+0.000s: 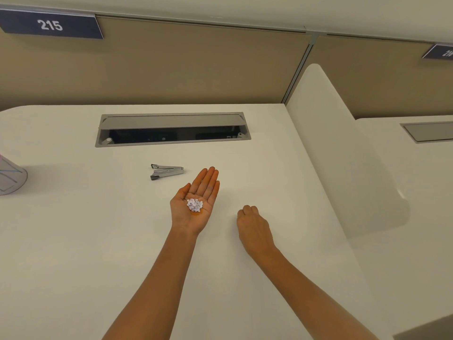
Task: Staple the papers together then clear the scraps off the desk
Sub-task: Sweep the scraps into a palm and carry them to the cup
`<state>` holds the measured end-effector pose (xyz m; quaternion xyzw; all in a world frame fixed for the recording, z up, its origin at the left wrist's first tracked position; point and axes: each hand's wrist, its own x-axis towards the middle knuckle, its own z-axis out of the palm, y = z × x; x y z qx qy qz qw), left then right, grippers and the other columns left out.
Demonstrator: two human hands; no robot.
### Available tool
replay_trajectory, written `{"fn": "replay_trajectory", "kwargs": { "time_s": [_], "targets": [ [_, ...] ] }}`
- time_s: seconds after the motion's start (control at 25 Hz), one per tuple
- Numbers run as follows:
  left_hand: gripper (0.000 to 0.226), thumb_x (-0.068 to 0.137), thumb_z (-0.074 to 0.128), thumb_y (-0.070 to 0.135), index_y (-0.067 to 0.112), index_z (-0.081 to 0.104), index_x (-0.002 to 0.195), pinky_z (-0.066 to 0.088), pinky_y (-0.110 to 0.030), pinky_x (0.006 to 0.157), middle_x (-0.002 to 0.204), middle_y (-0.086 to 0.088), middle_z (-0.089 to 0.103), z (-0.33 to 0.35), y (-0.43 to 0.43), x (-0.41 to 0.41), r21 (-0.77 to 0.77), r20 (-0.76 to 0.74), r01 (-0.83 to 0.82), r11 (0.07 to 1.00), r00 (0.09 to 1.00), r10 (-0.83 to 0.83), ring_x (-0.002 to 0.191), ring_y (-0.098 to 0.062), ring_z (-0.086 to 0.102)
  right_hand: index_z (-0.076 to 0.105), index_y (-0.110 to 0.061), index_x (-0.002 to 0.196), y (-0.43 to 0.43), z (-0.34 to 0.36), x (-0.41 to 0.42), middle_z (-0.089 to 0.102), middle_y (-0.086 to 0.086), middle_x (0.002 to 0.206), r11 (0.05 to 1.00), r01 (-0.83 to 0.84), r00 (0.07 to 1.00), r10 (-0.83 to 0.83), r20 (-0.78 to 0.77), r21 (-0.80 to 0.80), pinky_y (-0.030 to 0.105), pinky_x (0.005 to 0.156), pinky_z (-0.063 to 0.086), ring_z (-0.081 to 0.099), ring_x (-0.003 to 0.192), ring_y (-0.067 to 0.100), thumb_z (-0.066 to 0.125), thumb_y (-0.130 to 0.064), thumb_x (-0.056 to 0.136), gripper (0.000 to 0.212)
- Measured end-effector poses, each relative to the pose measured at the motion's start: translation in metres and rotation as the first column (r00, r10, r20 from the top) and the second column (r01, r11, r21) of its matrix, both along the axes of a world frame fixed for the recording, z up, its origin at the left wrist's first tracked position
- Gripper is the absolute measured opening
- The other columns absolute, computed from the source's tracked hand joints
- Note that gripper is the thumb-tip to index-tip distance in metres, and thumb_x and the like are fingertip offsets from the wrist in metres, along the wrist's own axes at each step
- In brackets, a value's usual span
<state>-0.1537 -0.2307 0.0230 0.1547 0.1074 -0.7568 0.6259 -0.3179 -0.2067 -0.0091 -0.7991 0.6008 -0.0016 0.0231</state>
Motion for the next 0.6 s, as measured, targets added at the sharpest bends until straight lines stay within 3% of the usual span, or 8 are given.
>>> {"fn": "replay_trajectory", "kwargs": {
  "time_s": [0.12,0.2,0.24,0.28,0.36,0.4,0.48,0.6],
  "targets": [
    [0.053,0.1,0.028,0.025,-0.006,0.069,0.114,0.045,-0.045,0.104,0.133,-0.021,0.061,-0.001,-0.002,0.0,0.003,-0.002,0.002,1.0,1.0,-0.002,0.124,-0.036,0.058,0.065,-0.003,0.063,-0.01,0.005,0.004,0.063,0.011,0.067,0.997,0.073,0.997,-0.074,0.031,0.036,0.029,0.044,0.047,0.062,0.062,0.025,0.085,0.005,0.048,0.027],
    [0.053,0.101,0.028,0.025,-0.007,0.068,0.114,0.045,-0.045,0.103,0.133,-0.021,0.061,-0.001,-0.001,0.002,0.002,0.002,-0.003,1.0,1.0,0.003,0.123,-0.036,0.058,0.068,-0.005,0.076,-0.027,0.007,-0.009,0.069,0.01,0.084,0.94,0.274,0.915,-0.32,0.245,0.205,0.033,0.065,0.051,0.065,0.08,0.028,0.065,0.0,0.074,0.006],
    [0.053,0.1,0.028,0.024,-0.007,0.068,0.114,0.046,-0.045,0.103,0.133,-0.021,0.06,-0.001,-0.001,0.004,0.001,0.006,-0.006,1.0,1.0,0.006,0.124,-0.036,0.058,0.07,-0.007,0.075,-0.035,0.01,-0.018,0.071,0.007,0.085,0.846,0.386,0.756,-0.518,0.4,0.368,0.032,0.071,0.053,0.067,0.082,0.025,0.062,-0.002,0.077,0.01],
    [0.051,0.1,0.029,0.023,-0.007,0.068,0.115,0.045,-0.045,0.104,0.133,-0.021,0.06,-0.001,-0.001,0.005,0.0,0.008,-0.004,1.0,1.0,0.004,0.124,-0.036,0.058,0.072,-0.009,0.071,-0.041,0.013,-0.026,0.074,0.007,0.084,0.73,0.419,0.524,-0.68,0.513,0.541,0.032,0.075,0.057,0.069,0.08,0.024,0.063,-0.001,0.077,0.012],
    [0.047,0.095,0.035,0.02,-0.007,0.068,0.115,0.046,-0.045,0.104,0.133,-0.022,0.06,-0.002,-0.001,0.006,-0.006,0.012,-0.001,1.0,1.0,0.001,0.124,-0.036,0.058,0.072,-0.003,0.073,-0.046,0.02,-0.042,0.073,0.016,0.087,0.588,0.298,0.071,-0.799,0.597,0.752,0.032,0.08,0.06,0.07,0.08,0.026,0.068,0.008,0.076,0.012],
    [0.046,0.091,0.038,0.019,-0.007,0.068,0.115,0.046,-0.045,0.103,0.133,-0.022,0.06,-0.001,-0.001,0.006,-0.012,0.013,-0.003,1.0,1.0,0.003,0.124,-0.036,0.058,0.071,0.002,0.077,-0.047,0.024,-0.046,0.071,0.019,0.088,0.57,0.198,-0.077,-0.802,0.592,0.798,0.03,0.078,0.06,0.069,0.082,0.028,0.067,0.012,0.077,0.011],
    [0.046,0.092,0.038,0.019,-0.008,0.068,0.115,0.046,-0.045,0.103,0.133,-0.022,0.06,-0.003,-0.001,0.005,-0.007,0.005,0.0,1.0,1.0,0.0,0.124,-0.036,0.058,0.069,0.008,0.081,-0.047,0.034,-0.048,0.069,0.019,0.086,0.566,0.07,-0.226,-0.793,0.566,0.821,0.028,0.073,0.061,0.068,0.082,0.027,0.067,0.016,0.076,0.01],
    [0.051,0.099,0.03,0.023,-0.007,0.068,0.115,0.046,-0.045,0.104,0.133,-0.022,0.06,-0.004,-0.003,0.0,0.009,0.004,0.009,1.0,1.0,-0.009,0.124,-0.036,0.058,0.07,0.009,0.084,-0.044,0.054,-0.037,0.07,0.018,0.085,0.613,-0.01,-0.24,-0.769,0.593,0.79,0.029,0.075,0.06,0.069,0.082,0.026,0.068,0.015,0.076,0.01]
  ]
}}
